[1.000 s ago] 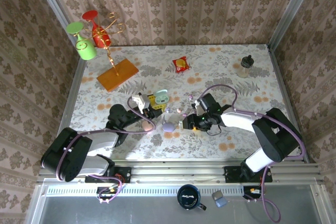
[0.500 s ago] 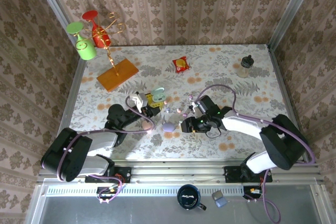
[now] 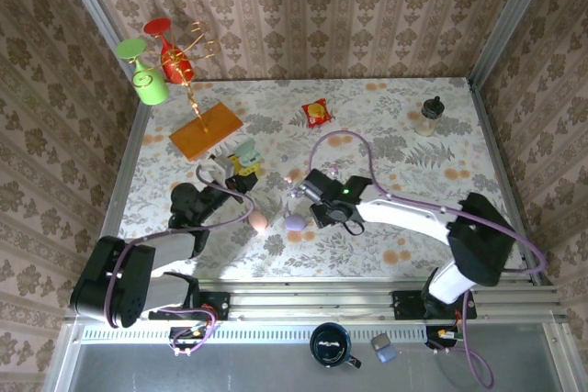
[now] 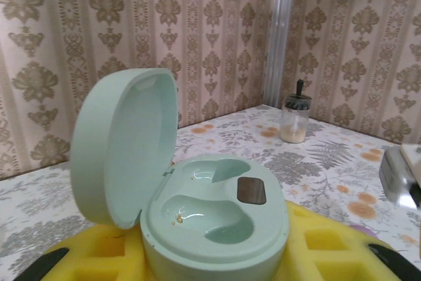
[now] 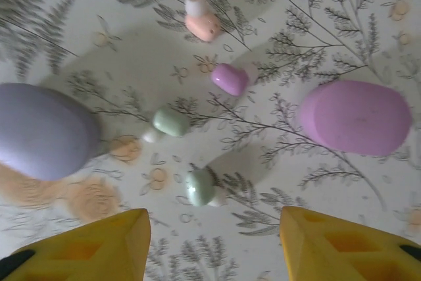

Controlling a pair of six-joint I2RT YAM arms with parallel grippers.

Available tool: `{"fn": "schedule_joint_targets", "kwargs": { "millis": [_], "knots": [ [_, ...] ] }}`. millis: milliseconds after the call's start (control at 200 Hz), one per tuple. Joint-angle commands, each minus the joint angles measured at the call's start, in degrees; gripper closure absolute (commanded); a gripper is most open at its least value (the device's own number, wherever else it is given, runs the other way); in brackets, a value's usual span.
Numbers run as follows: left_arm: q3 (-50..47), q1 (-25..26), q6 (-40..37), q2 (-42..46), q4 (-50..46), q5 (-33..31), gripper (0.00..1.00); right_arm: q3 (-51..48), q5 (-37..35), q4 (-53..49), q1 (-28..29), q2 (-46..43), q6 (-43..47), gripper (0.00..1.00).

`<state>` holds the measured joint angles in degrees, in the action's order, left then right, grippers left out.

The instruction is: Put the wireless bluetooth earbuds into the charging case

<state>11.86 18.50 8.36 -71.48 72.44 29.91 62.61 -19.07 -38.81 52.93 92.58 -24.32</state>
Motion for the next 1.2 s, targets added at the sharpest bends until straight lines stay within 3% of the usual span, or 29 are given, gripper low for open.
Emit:
{"fn": "schedule_joint_targets", "kwargs": {
  "millis": [0,140,580,1195],
  "knots": [
    [-0.96,-1.00,1.01,0.82,1.03,-0.50,0.66,4.19,-11.94,-10.11,2.88,5.15,0.80,0.48],
    [-0.96,-2.24,1.40,0.91,1.12,-1.25,0.66,7.88,-14.83,-12.52,4.78,10.99,0.90,0.51],
    [-0.71,-2.59,2.01,0.12,1.08,-0.47,0.66,12.42,-12.67,-13.26,6.31,20.10,1.85,0.60],
    [-0.68,-2.60,2.45,-0.21,1.19,0.45,0.66,11.04,-14.50,-12.70,5.78,22.77,2.90,0.76]
  ]
}}
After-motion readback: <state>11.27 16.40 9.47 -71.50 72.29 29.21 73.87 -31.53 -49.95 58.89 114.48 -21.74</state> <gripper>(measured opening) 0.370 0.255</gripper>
